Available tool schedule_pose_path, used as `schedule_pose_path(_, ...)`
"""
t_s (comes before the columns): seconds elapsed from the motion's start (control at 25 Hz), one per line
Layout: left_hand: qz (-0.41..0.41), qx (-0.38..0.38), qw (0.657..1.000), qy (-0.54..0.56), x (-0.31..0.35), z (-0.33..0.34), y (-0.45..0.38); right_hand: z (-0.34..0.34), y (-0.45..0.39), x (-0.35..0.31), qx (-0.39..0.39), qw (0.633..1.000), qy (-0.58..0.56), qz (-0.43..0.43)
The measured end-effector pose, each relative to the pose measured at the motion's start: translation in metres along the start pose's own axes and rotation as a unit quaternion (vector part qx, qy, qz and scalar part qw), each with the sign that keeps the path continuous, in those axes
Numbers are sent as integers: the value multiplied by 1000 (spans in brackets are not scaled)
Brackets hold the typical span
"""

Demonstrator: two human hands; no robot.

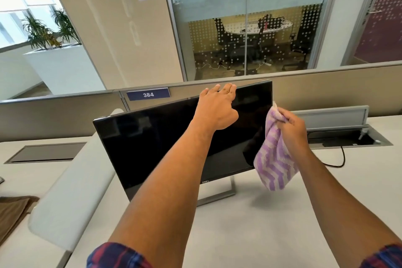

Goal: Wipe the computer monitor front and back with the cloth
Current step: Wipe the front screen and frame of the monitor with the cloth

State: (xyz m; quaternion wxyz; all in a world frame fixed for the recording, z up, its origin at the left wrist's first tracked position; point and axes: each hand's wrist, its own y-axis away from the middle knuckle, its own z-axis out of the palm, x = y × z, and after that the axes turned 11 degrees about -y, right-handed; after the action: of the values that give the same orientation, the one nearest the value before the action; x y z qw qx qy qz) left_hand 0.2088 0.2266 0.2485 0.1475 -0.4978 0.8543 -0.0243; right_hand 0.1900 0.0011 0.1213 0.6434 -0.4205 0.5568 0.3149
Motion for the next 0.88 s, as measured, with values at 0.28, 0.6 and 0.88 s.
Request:
schedule_pose_path(0.28, 12, -8, 1000, -12, 8, 2, -6, -29, 43, 96, -46, 991, 21, 128)
schedule_pose_path(0.6, 15, -16, 1000, -12, 6, 2, -7, -20, 64, 124, -6, 975, 80, 206)
schedule_pose_path(0.88, 18, -3, 999, -27, 7, 3, -2, -11, 117, 89, -31, 974, 196, 114)
